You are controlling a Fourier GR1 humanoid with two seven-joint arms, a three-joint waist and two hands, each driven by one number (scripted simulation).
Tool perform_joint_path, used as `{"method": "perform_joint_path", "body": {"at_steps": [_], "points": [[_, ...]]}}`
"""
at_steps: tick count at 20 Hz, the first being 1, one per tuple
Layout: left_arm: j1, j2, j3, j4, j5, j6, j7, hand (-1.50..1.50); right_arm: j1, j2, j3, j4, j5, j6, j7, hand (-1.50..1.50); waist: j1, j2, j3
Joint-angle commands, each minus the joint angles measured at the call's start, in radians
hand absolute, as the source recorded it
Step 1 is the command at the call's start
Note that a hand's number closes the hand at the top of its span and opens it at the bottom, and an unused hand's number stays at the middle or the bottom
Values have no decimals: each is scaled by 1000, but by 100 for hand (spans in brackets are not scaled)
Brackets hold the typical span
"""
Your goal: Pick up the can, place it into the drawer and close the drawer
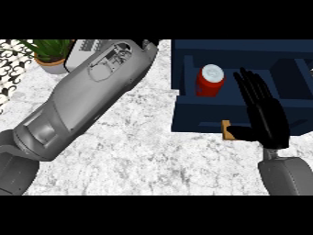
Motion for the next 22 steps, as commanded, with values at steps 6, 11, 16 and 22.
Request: {"method": "perform_joint_path", "body": {"at_steps": [6,11,16,22], "points": [[80,137,4,-172,-31,-24,87,-150,-175,21,-76,383,55,-151,-32,-150,27,18,12],[92,206,0,-242,-40,-53,164,-150,-214,47,-82,507,125,-273,-32,-150,26,17,12],[163,246,-16,-363,-59,-27,218,-150,-371,41,-152,673,110,-373,-56,-150,37,18,12],[257,294,1,-443,-83,-39,215,-150,-543,38,-205,898,123,-481,-65,-150,36,26,12]]}}
